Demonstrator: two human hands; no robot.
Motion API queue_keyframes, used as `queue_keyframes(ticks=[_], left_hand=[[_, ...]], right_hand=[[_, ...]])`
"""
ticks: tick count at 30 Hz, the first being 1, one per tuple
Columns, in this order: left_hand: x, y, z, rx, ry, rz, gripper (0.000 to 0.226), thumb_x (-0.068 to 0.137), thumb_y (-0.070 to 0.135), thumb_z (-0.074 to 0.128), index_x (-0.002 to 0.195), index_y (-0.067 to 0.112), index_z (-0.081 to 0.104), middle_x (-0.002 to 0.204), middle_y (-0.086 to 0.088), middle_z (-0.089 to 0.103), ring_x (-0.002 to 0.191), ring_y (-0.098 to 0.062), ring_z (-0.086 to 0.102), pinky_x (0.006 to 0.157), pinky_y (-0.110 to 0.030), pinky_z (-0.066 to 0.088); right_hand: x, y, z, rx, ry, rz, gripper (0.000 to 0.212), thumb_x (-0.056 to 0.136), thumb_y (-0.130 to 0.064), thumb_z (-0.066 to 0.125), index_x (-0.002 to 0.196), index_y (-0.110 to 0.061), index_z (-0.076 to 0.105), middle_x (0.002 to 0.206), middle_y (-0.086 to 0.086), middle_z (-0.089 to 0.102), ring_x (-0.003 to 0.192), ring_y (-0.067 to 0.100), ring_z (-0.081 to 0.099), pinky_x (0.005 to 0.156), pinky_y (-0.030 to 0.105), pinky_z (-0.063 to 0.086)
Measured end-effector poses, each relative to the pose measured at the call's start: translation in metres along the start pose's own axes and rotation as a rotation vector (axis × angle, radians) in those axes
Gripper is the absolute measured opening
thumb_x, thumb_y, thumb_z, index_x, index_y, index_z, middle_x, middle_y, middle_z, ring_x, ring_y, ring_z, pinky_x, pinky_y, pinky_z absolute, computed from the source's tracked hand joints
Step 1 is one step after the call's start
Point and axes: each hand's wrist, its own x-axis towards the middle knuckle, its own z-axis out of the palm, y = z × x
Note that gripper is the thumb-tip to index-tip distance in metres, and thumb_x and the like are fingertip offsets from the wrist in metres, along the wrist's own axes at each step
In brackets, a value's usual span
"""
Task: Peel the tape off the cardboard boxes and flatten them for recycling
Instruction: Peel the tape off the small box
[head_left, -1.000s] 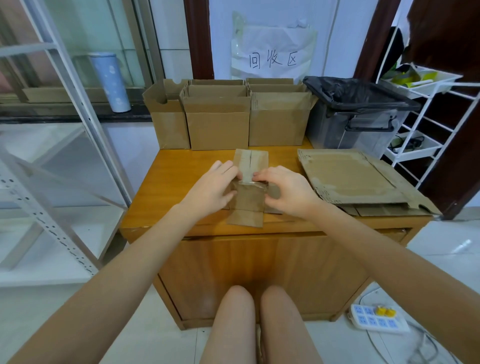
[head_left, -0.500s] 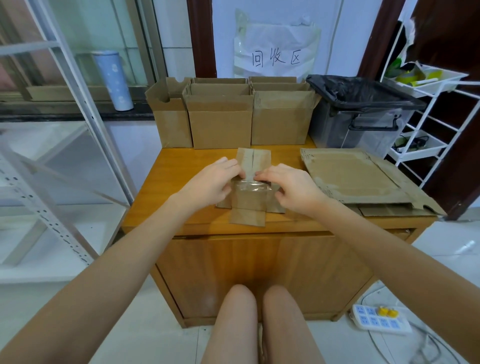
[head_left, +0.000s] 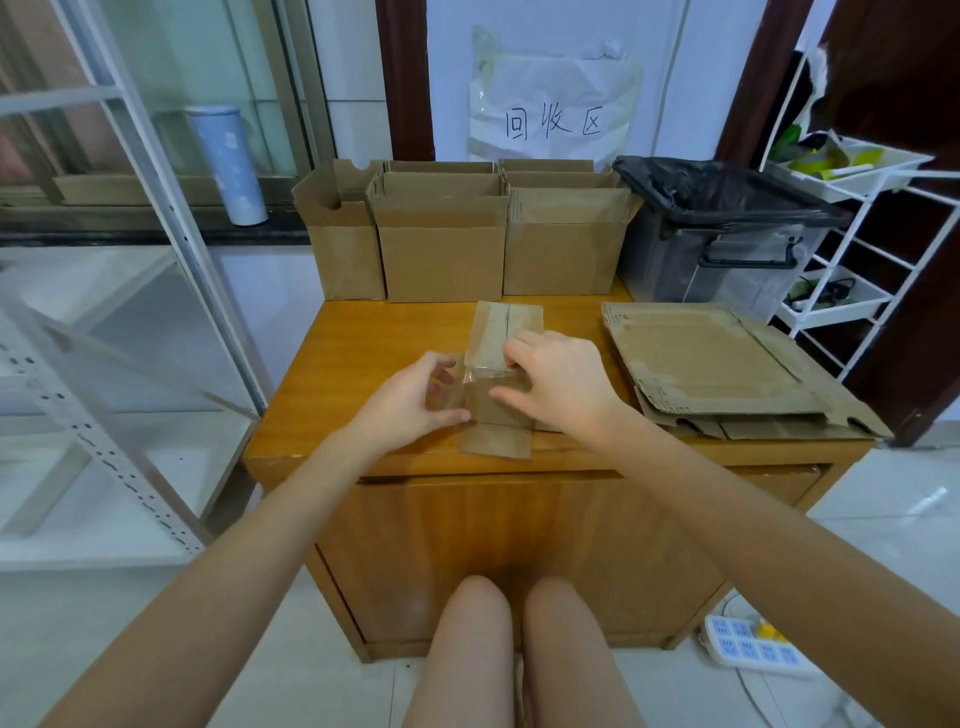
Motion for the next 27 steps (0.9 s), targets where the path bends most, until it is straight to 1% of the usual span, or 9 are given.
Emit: queue_keyframes(ticks=[3, 8, 11, 15, 17, 19, 24, 26, 27], left_hand=[[0.001, 0.003, 0.009, 0.021, 0.11, -0.012, 0.049, 0.085, 0.035, 0.069, 0.126, 0.017, 0.05, 0.11, 0.004, 0.063, 0.098, -0.012, 0.06, 0.085, -0.033, 0.053], [0.002, 0.005, 0.008, 0.245, 0.127, 0.071, 0.019, 0.094, 0.033, 0.057, 0.099, 0.016, 0.062, 0.091, 0.004, 0.063, 0.083, -0.014, 0.058, 0.069, -0.027, 0.047], [0.003, -0.005, -0.006, 0.308, 0.205, 0.108, 0.017, 0.096, 0.031, 0.055, 0.095, 0.016, 0.064, 0.087, 0.001, 0.068, 0.08, -0.017, 0.063, 0.067, -0.033, 0.051], [0.009, 0.003, -0.024, 0.596, 0.27, 0.295, 0.019, 0.098, 0.03, 0.051, 0.095, 0.015, 0.062, 0.087, -0.001, 0.068, 0.08, -0.022, 0.064, 0.071, -0.03, 0.044], [0.014, 0.01, -0.034, 0.699, 0.296, 0.347, 0.017, 0.097, 0.028, 0.053, 0.095, 0.014, 0.063, 0.087, -0.003, 0.069, 0.081, -0.024, 0.065, 0.074, -0.033, 0.044], [0.017, 0.014, -0.044, 0.784, 0.332, 0.395, 0.015, 0.094, 0.025, 0.059, 0.088, 0.012, 0.064, 0.08, -0.005, 0.069, 0.073, -0.026, 0.066, 0.07, -0.034, 0.045], [0.013, 0.021, -0.059, 0.863, 0.354, 0.516, 0.019, 0.084, 0.018, 0.072, 0.071, 0.009, 0.062, 0.06, -0.006, 0.063, 0.054, -0.026, 0.061, 0.058, -0.03, 0.042], [0.011, 0.027, -0.059, 0.815, 0.385, 0.539, 0.015, 0.087, 0.019, 0.068, 0.076, 0.009, 0.064, 0.065, -0.005, 0.066, 0.059, -0.026, 0.063, 0.059, -0.031, 0.043], [0.01, 0.032, -0.056, 0.749, 0.374, 0.509, 0.013, 0.091, 0.021, 0.063, 0.085, 0.01, 0.067, 0.074, -0.005, 0.069, 0.068, -0.026, 0.066, 0.063, -0.032, 0.045]], right_hand=[[0.0, 0.003, 0.001, 0.031, 0.011, 0.01, 0.025, 0.092, -0.044, 0.054, 0.1, -0.02, 0.058, 0.097, -0.005, 0.06, 0.085, 0.013, 0.055, 0.064, 0.024, 0.04], [0.001, 0.008, 0.0, 0.07, -0.004, 0.018, 0.022, 0.092, -0.042, 0.055, 0.1, -0.022, 0.061, 0.095, -0.007, 0.061, 0.085, 0.012, 0.056, 0.067, 0.025, 0.044], [0.0, 0.008, -0.001, 0.051, -0.022, 0.007, 0.022, 0.093, -0.041, 0.055, 0.103, -0.022, 0.061, 0.097, -0.007, 0.061, 0.085, 0.013, 0.056, 0.067, 0.025, 0.045], [0.002, 0.006, -0.004, 0.031, -0.036, 0.007, 0.02, 0.093, -0.041, 0.055, 0.102, -0.023, 0.06, 0.097, -0.008, 0.06, 0.084, 0.012, 0.055, 0.066, 0.024, 0.043], [0.002, 0.006, -0.005, 0.033, -0.04, 0.011, 0.02, 0.093, -0.041, 0.055, 0.103, -0.024, 0.06, 0.099, -0.008, 0.06, 0.087, 0.012, 0.056, 0.067, 0.024, 0.042], [0.003, 0.006, -0.005, 0.042, -0.037, 0.011, 0.021, 0.093, -0.04, 0.055, 0.104, -0.023, 0.061, 0.101, -0.008, 0.061, 0.089, 0.012, 0.057, 0.066, 0.023, 0.038], [0.004, 0.006, -0.007, 0.06, -0.035, 0.016, 0.023, 0.093, -0.04, 0.055, 0.107, -0.023, 0.062, 0.102, -0.007, 0.06, 0.091, 0.012, 0.057, 0.067, 0.022, 0.038], [0.003, 0.008, -0.007, 0.075, -0.029, 0.019, 0.024, 0.093, -0.039, 0.055, 0.109, -0.022, 0.062, 0.103, -0.008, 0.061, 0.093, 0.012, 0.058, 0.069, 0.023, 0.042], [0.002, 0.009, -0.006, 0.078, -0.028, 0.016, 0.024, 0.093, -0.037, 0.056, 0.111, -0.022, 0.062, 0.105, -0.008, 0.061, 0.094, 0.012, 0.058, 0.07, 0.024, 0.044]])
